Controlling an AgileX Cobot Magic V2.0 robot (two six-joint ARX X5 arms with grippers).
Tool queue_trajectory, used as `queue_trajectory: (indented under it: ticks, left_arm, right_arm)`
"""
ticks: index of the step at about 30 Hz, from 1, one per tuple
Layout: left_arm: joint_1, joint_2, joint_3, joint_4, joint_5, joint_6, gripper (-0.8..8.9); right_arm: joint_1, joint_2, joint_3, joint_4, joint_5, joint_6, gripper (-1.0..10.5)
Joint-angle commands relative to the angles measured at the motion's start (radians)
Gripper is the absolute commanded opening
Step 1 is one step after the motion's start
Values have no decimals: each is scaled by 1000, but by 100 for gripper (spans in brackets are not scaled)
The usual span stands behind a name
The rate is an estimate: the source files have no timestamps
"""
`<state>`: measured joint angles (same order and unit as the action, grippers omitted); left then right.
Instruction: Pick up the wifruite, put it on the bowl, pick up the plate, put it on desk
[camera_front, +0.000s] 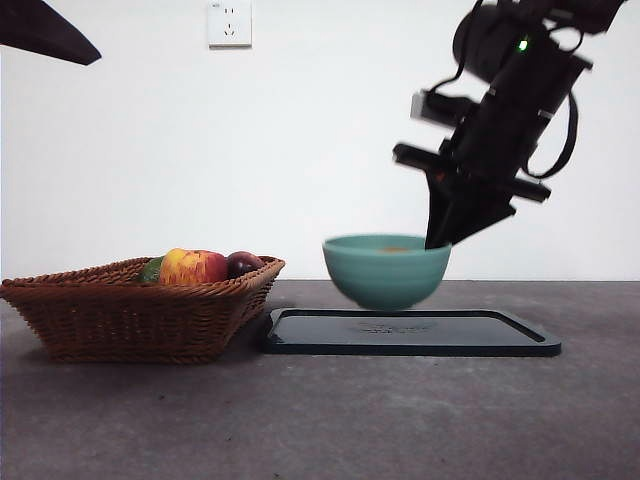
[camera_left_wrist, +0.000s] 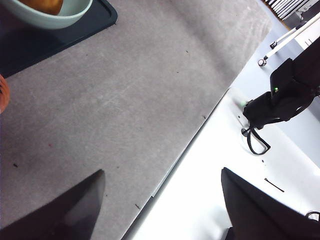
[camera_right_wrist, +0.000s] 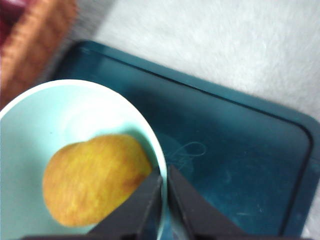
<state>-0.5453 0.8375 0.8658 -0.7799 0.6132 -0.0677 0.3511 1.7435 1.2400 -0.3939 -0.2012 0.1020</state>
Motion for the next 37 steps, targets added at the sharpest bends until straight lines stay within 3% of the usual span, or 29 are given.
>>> queue_trajectory:
  ticks: [1, 14, 19, 24, 37]
  left_arm:
    - [-6, 5, 10, 10, 8, 15, 375]
    - [-6, 5, 10, 10, 8, 15, 375]
    - [-6, 5, 10, 10, 8, 16, 375]
    - [-6, 5, 10, 10, 8, 16, 375]
    - [-6, 5, 10, 10, 8, 16, 375]
  right_arm:
    - [5, 48, 24, 29, -3, -9, 8]
    - [5, 88, 24, 41, -4, -9, 15]
    - [5, 87, 24, 39, -3, 5, 209]
    - [4, 62, 25, 25, 2, 15, 210]
    - [8, -277, 25, -150, -2, 10, 210]
